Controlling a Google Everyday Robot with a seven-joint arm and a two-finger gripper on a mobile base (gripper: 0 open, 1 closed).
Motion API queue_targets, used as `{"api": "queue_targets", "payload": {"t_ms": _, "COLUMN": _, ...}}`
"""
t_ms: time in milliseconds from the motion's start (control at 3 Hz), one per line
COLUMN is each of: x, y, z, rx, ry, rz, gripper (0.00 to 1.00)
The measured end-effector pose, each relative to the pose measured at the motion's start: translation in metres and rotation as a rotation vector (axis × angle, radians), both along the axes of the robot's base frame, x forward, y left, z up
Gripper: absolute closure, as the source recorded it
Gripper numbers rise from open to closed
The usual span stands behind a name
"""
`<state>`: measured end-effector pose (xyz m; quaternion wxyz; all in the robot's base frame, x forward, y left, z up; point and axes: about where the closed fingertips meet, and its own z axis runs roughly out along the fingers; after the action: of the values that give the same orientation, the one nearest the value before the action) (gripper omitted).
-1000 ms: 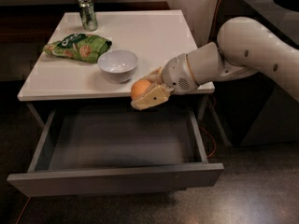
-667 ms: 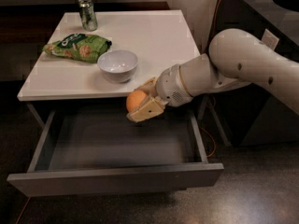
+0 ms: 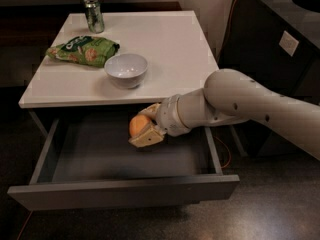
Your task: Place orange into top drawer
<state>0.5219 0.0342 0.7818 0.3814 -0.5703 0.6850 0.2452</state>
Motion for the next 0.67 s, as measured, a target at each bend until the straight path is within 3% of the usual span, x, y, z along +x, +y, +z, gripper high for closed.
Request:
{"api": "queue_targets", "payload": {"t_ms": 333, "x": 0.010, "y": 0.007, "z": -0.041, "rx": 0.000, "ry": -0.030, "rz": -0.098, "gripper": 1.00}}
{"api": "queue_targets", "payload": {"t_ms": 667, "x": 0.023, "y": 0.007, "z": -0.071, "rx": -0.005, "ry": -0.039, "rz": -0.156, "gripper": 1.00}}
